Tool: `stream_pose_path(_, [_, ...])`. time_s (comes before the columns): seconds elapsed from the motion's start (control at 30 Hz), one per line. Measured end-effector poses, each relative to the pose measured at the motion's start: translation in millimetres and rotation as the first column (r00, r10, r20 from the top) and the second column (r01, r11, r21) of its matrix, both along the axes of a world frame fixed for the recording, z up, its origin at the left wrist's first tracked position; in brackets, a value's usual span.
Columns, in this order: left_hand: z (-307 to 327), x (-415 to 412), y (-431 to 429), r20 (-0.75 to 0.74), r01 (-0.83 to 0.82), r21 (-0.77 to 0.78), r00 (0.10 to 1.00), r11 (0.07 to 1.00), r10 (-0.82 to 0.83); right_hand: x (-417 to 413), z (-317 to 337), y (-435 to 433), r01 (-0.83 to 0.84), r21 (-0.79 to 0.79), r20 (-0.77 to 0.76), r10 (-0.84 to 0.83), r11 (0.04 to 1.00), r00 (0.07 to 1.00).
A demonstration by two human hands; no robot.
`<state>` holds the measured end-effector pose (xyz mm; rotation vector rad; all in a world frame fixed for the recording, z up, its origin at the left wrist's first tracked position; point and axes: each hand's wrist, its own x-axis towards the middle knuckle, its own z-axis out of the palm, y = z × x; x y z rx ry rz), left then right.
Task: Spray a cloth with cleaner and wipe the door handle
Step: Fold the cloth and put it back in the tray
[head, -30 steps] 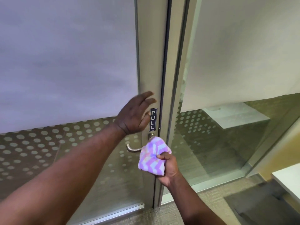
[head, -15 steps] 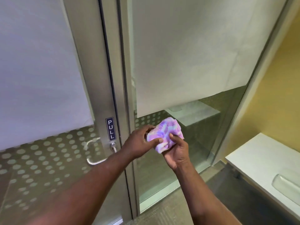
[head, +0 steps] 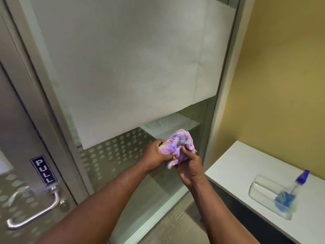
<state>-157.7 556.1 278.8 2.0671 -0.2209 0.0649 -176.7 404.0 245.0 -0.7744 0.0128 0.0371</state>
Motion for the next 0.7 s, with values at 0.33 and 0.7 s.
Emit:
stream_pose_path(0.33, [11, 70, -118, 0.015, 0.173, 0.098, 0.984, 0.98, -0.175, 49, 12, -168, 0.13, -0.544, 0.154, -0.054, 0.829, 0.987])
stream_pose_path(0.7, [-8, 113, -261, -0.213, 0.329, -0.323, 0.888, 0.887, -0.407, 55, -18, -289, 0.39, -0.591, 0.083, -0.427, 0.706, 0.9])
